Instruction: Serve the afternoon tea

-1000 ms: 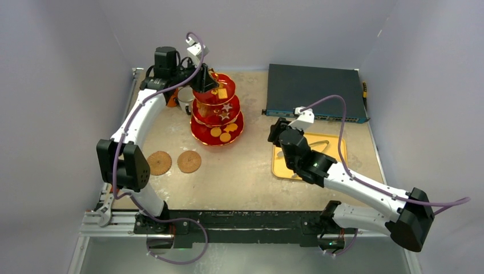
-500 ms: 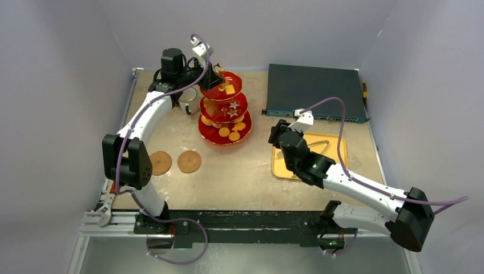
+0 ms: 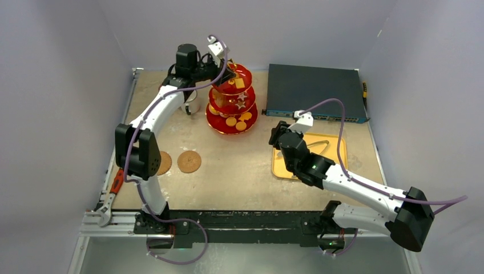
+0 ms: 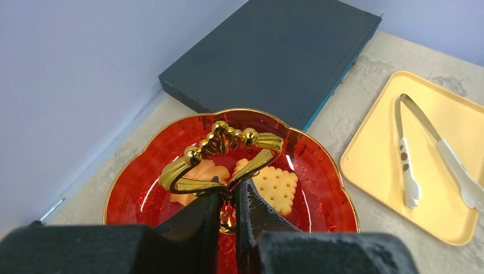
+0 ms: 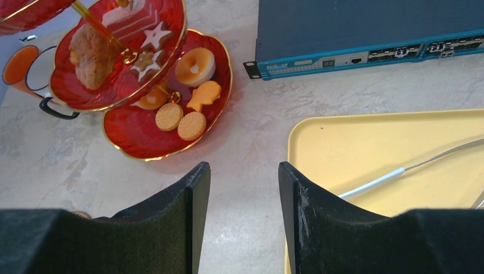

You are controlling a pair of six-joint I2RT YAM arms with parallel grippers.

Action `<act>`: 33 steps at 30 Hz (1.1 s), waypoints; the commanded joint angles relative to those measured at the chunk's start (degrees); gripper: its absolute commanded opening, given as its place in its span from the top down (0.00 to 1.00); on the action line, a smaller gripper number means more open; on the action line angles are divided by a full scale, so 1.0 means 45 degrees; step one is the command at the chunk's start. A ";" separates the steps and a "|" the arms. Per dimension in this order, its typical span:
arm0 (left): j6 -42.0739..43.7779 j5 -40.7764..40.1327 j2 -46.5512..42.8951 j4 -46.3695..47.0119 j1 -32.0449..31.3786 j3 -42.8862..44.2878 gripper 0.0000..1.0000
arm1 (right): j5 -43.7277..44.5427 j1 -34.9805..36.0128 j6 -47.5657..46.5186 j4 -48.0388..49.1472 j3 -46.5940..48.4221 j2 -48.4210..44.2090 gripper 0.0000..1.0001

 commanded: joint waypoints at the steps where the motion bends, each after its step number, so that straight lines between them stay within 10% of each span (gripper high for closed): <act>1: 0.1091 -0.0333 0.0400 0.1159 -0.0388 0.1400 1.00 | 0.0526 0.0039 -0.0047 0.0305 -0.0090 -0.0230 0.50; 11: 0.1067 -0.0667 0.0998 0.0970 -0.0544 0.2083 0.99 | 0.0495 0.0041 -0.0075 0.0505 -0.0301 -0.0187 0.49; 14: 0.1319 -0.0907 0.0652 0.0136 -0.0553 0.1895 0.49 | 0.0116 0.0064 -0.0322 0.0841 -0.0343 -0.0038 0.49; 20: 0.2213 -0.1806 -0.0588 -0.2154 -0.0398 0.1793 0.07 | -0.0291 0.0776 -0.0916 0.1798 -0.0088 0.0818 0.46; 33: 0.0880 -0.4416 -0.3807 -0.4201 0.1505 0.0789 0.01 | -0.3225 0.3170 -0.3369 0.5453 0.2930 0.6690 0.27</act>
